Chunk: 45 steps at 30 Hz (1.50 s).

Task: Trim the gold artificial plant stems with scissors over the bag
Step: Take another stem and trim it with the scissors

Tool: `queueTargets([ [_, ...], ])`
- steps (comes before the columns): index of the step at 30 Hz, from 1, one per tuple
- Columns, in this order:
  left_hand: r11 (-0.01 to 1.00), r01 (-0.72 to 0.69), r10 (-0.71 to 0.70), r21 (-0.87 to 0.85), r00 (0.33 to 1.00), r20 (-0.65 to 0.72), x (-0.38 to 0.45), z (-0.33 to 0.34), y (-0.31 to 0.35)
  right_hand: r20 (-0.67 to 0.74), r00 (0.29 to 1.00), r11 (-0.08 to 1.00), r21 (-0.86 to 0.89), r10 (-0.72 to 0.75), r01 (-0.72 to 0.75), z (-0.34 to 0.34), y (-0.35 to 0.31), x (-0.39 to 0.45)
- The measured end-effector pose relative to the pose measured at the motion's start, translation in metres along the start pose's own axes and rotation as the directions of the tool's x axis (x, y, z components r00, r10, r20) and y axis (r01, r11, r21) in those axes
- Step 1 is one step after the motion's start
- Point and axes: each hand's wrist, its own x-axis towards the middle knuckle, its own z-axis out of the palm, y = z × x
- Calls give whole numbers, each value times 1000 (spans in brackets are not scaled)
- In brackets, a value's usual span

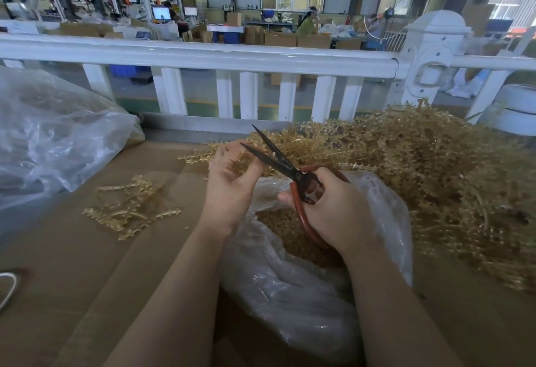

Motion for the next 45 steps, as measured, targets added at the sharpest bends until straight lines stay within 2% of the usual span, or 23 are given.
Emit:
queueTargets([
  [6,1000,6,-6,-16,1000,10,0,-3,0,11,999,998,30,52,-52,4,1,0],
  [21,991,54,-47,-125,997,55,3,-7,-11,-8,999,999,36,37,-37,7,3,1],
  [31,1000,6,-6,-6,993,118,5,-12,-8,9,999,999,-41,-35,35,-1,-4,-1],
  [35,998,35,-44,56,987,157,5,-11,-8,19,999,998,-54,-35,36,-2,-2,-1],
  [45,999,35,-35,3,984,173,1,-10,-3,41,998,999,-33,-39,41,-2,-1,0],
])
